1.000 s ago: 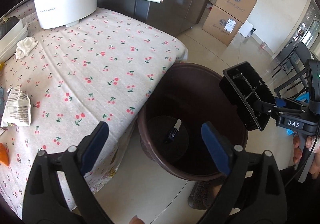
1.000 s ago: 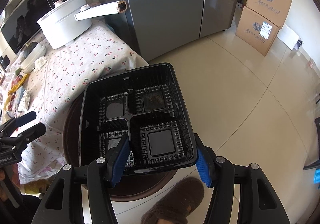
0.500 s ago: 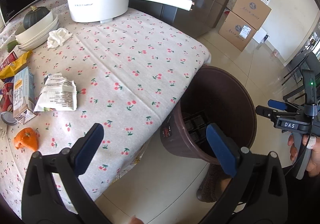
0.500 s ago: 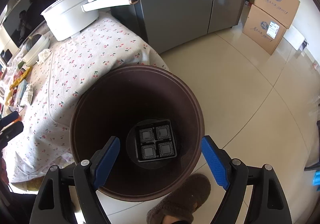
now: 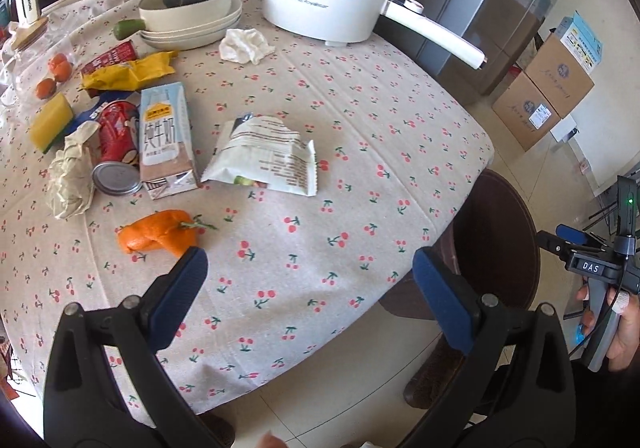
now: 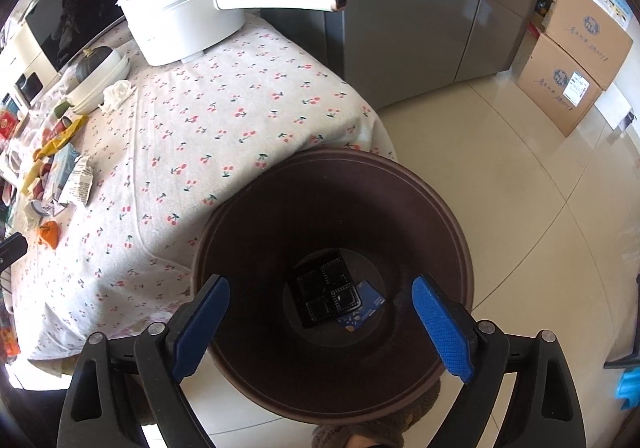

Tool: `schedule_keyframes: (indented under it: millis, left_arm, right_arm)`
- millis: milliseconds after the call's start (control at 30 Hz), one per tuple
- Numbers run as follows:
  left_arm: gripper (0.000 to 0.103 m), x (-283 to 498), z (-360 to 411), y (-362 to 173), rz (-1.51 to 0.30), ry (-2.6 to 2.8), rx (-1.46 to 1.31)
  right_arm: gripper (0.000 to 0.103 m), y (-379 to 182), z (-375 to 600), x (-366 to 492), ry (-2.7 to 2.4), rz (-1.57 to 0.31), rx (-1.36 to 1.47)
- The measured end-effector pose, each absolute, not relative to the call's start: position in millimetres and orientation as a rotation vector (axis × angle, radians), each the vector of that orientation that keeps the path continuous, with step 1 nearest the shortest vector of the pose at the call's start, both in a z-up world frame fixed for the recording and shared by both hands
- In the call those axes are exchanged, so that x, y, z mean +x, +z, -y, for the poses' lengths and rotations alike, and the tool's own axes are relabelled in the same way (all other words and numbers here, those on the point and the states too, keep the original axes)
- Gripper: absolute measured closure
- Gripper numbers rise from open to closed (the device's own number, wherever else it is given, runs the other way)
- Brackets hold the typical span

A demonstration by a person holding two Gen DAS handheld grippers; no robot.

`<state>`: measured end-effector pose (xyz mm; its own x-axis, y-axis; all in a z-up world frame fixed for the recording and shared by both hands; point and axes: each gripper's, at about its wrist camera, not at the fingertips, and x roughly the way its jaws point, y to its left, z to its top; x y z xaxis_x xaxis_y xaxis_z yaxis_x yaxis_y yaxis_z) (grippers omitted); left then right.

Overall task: Collect trash
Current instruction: 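Grasp the orange pepper with the left tool while the right tool reaches the white wrapper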

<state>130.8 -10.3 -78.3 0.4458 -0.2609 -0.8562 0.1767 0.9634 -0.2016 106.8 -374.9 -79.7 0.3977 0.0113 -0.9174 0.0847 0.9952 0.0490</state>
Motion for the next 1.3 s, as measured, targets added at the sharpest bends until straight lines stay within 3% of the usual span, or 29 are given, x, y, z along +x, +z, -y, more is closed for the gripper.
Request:
schedule_keyframes:
  millis: [567,867,1033,1300]
  left_arm:
    - [0.001,153,-77,-126,-1.222,-0.201,-0.014]
    - [0.006,177,-73,-137,-1.232,-0.285,0.065]
    - [0.018,189,-60,-147,-1.246,-0.293,0.121]
    - [0.052,190,-62,-147,-1.250,-0.248,0.132]
  right_arm:
    - [0.004,-67,272,157,0.115,-1.167,-0.074]
    - [0.004,-66,241,178,0.161,-1.167,-0.092]
    - [0.004,-69,236,183,0.158,-1.174,-0.090]
    - [0.004,-72,226,185,0.159,-1.174,-0.093]
